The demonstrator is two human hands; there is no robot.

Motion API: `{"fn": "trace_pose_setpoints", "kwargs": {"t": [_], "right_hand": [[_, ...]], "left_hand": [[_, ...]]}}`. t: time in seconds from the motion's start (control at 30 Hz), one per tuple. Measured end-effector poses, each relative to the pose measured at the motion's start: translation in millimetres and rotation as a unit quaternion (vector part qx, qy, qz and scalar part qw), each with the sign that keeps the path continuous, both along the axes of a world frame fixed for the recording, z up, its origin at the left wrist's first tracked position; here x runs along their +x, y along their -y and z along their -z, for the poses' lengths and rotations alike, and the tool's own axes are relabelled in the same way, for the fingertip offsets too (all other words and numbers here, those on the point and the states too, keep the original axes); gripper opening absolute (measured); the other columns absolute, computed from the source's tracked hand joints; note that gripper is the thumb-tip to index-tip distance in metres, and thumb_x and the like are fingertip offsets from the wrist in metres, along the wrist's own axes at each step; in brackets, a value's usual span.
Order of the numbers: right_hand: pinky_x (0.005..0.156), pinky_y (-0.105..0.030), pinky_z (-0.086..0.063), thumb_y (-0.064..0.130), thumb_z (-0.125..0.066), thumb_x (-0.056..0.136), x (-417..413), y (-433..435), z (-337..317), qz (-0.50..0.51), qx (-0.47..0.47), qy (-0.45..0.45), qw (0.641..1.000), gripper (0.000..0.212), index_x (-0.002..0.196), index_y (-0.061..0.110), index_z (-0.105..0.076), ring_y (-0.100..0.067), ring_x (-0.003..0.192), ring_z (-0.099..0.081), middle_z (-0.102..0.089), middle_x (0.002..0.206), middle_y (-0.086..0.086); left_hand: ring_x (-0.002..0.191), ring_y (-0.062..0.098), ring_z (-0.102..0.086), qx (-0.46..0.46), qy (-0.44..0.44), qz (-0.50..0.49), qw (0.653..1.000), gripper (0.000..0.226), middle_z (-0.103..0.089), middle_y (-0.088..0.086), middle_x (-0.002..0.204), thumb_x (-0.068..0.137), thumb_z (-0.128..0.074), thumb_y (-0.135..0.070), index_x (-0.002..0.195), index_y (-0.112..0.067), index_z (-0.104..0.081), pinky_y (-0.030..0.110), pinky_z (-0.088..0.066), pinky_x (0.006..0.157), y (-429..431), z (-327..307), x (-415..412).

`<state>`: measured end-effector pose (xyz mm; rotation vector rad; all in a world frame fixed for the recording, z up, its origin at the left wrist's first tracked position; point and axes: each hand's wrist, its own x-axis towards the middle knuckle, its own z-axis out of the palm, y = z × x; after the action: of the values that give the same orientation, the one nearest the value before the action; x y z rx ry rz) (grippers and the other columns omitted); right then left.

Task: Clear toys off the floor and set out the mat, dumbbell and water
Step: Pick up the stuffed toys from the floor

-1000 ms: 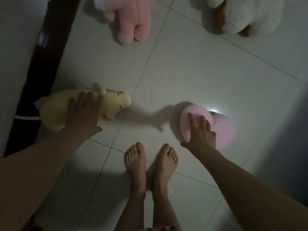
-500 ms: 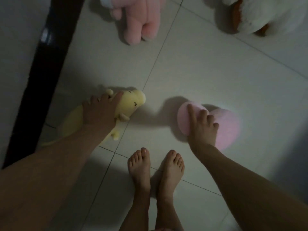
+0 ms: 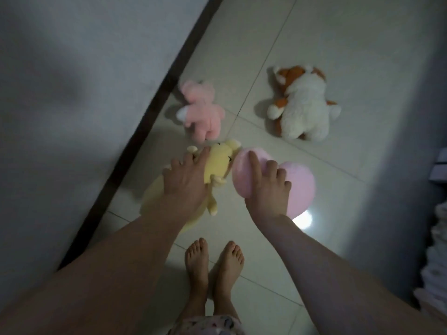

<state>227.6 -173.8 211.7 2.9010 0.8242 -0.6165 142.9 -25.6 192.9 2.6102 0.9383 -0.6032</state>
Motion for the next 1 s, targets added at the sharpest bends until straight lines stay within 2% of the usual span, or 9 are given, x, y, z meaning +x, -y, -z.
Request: {"fn": "trace_pose_setpoints", "kwargs": {"t": [0.13,0.27,0.4,0.53,0.63,0.7,0.83,0.9,1.0], "right_hand": [[0.076,-0.047,-0.044,0.013,-0.071,0.069,14.1,-17.7,-117.2,-0.005,0.039,0.045,0.998,0.097,0.147,0.031,-0.016,-0.042,0.103,-0.046,-0.041,0.126,-0.019],[0.076,-0.046,-0.044,0.018,-0.075,0.067,14.6,-32.2,-223.6,-0.008,0.057,0.078,0.995,0.102,0.149,0.030,-0.016,-0.041,0.104,-0.045,-0.040,0.130,-0.018],[0.073,-0.044,-0.043,0.021,-0.075,0.066,7.8,-39.3,-330.3,-0.010,0.115,0.110,0.987,0.103,0.148,0.031,-0.012,-0.038,0.103,-0.044,-0.039,0.129,-0.016],[0.074,-0.045,-0.046,0.028,-0.071,0.069,2.7,-46.1,-422.2,-0.026,0.197,0.129,0.972,0.100,0.146,0.031,-0.007,-0.037,0.103,-0.043,-0.039,0.126,-0.013],[0.079,-0.047,-0.047,0.040,-0.068,0.074,1.6,-52.9,-482.1,-0.056,0.246,0.134,0.958,0.094,0.145,0.033,-0.007,-0.038,0.107,-0.043,-0.039,0.129,-0.012],[0.080,-0.048,-0.046,0.040,-0.069,0.074,3.5,-58.9,-520.4,-0.096,0.269,0.139,0.948,0.093,0.144,0.033,-0.008,-0.038,0.108,-0.045,-0.042,0.129,-0.012],[0.089,-0.046,-0.045,0.034,-0.072,0.065,4.9,-77.3,-590.0,-0.164,0.330,0.109,0.923,0.102,0.145,0.033,-0.008,-0.038,0.114,-0.046,-0.042,0.131,-0.012],[0.099,-0.045,-0.042,0.032,-0.073,0.064,-2.8,-94.6,-628.2,-0.188,0.383,0.061,0.903,0.105,0.147,0.033,-0.008,-0.035,0.123,-0.044,-0.039,0.139,-0.011],[0.102,-0.042,-0.040,0.030,-0.078,0.062,-24.8,-131.2,-673.8,-0.234,0.441,-0.005,0.866,0.111,0.148,0.035,-0.008,-0.026,0.130,-0.041,-0.036,0.146,-0.004]], "left_hand": [[0.128,0.042,-0.039,-0.039,0.034,-0.068,0.996,0.083,-0.033,0.012,0.148,0.080,-0.060,-0.051,0.143,-0.046,-0.006,0.059,-0.038,0.097,-9.7,-118.5,24.0],[0.121,0.041,-0.043,-0.053,0.098,-0.096,0.989,0.081,-0.035,0.012,0.143,0.078,-0.060,-0.045,0.143,-0.038,-0.012,0.052,-0.040,0.092,-10.1,-237.5,25.2],[0.114,0.039,-0.047,-0.012,0.151,-0.121,0.981,0.082,-0.040,0.012,0.137,0.077,-0.059,-0.043,0.145,-0.033,-0.015,0.042,-0.042,0.082,-13.9,-346.0,9.4],[0.106,0.041,-0.050,0.012,0.234,-0.150,0.960,0.076,-0.045,0.012,0.131,0.075,-0.054,-0.042,0.142,-0.036,-0.017,0.042,-0.041,0.078,-19.0,-433.6,-4.9],[0.107,0.040,-0.052,0.049,0.267,-0.174,0.946,0.077,-0.048,0.011,0.130,0.076,-0.054,-0.046,0.143,-0.036,-0.017,0.041,-0.040,0.075,-22.3,-490.9,-14.5],[0.108,0.040,-0.051,0.073,0.281,-0.199,0.936,0.079,-0.047,0.011,0.130,0.076,-0.056,-0.048,0.143,-0.035,-0.017,0.042,-0.040,0.077,-21.7,-527.1,-24.7],[0.107,0.041,-0.053,0.093,0.314,-0.255,0.910,0.083,-0.048,0.009,0.129,0.075,-0.057,-0.057,0.143,-0.038,-0.014,0.045,-0.044,0.081,-31.0,-588.9,-54.6],[0.110,0.039,-0.053,0.109,0.333,-0.295,0.889,0.086,-0.048,0.009,0.131,0.075,-0.057,-0.059,0.145,-0.037,-0.012,0.046,-0.046,0.084,-43.9,-620.3,-81.2],[0.113,0.034,-0.054,0.138,0.359,-0.352,0.853,0.084,-0.049,0.006,0.131,0.075,-0.060,-0.058,0.144,-0.036,-0.017,0.044,-0.046,0.081,-66.4,-664.2,-126.5]]}}
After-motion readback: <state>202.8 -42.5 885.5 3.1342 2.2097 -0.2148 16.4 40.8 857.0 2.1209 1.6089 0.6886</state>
